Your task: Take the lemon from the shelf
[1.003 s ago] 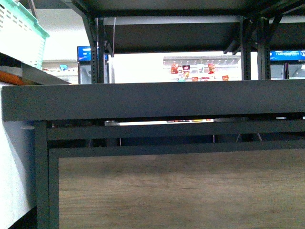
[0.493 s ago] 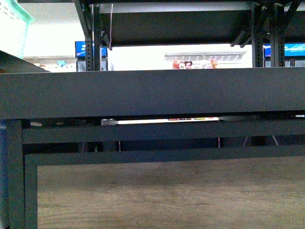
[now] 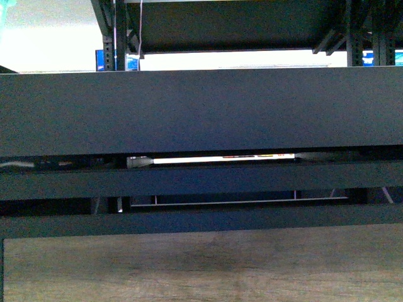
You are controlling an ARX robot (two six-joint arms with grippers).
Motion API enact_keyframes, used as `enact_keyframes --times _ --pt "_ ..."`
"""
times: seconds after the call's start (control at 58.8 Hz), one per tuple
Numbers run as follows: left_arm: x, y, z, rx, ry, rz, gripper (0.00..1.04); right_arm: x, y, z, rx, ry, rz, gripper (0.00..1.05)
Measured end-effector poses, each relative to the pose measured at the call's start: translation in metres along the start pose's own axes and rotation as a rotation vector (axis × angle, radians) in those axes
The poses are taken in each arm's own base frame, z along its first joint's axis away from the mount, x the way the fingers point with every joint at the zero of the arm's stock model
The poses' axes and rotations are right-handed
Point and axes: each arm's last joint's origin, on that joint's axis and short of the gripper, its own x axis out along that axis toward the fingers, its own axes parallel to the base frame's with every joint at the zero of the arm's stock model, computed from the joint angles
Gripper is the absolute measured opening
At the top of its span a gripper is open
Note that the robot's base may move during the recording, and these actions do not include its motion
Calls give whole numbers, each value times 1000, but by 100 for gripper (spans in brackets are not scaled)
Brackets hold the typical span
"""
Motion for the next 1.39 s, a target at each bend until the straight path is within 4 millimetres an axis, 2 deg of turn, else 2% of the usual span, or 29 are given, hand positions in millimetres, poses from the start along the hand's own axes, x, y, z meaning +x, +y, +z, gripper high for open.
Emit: enact_keyframes --times 1.394 --pt "0 0 0 0 0 0 97 0 0 0 0 1 0 97"
